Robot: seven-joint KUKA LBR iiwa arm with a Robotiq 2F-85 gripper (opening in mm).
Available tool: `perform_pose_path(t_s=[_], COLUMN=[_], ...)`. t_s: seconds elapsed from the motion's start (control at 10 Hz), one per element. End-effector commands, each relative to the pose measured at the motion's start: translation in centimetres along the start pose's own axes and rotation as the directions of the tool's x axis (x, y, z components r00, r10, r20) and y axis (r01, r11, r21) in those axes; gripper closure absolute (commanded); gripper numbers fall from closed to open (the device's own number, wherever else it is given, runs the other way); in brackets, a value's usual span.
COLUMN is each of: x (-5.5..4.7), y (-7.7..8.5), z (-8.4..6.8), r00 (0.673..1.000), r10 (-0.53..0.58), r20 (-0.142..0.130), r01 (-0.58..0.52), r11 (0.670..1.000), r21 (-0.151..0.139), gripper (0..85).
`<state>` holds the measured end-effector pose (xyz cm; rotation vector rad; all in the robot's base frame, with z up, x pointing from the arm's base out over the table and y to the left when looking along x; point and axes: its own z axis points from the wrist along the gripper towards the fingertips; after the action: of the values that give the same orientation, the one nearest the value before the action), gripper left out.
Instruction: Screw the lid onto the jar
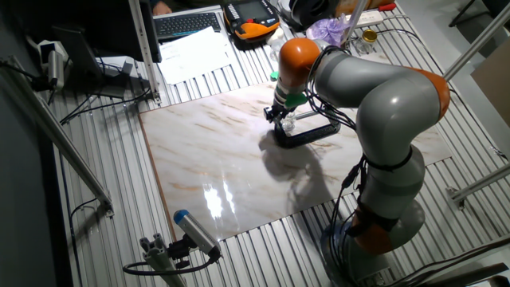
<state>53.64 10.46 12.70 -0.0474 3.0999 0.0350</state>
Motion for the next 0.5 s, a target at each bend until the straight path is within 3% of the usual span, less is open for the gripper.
perform_pose_path(t_s=[0.0, 0.2, 0.4], x=[-0.07, -0.11, -0.11], y=[0.06, 0.06, 0.06], z=[0.0, 0.09, 0.09], r00=[1.0, 1.0, 0.999], r10=[0.002, -0.009, -0.016], r20=[0.002, 0.014, 0.031], r01=[-0.002, 0.009, 0.016], r11=[1.0, 1.0, 1.0], r21=[0.004, -0.021, -0.015], gripper=[85.0, 85.0, 85.0])
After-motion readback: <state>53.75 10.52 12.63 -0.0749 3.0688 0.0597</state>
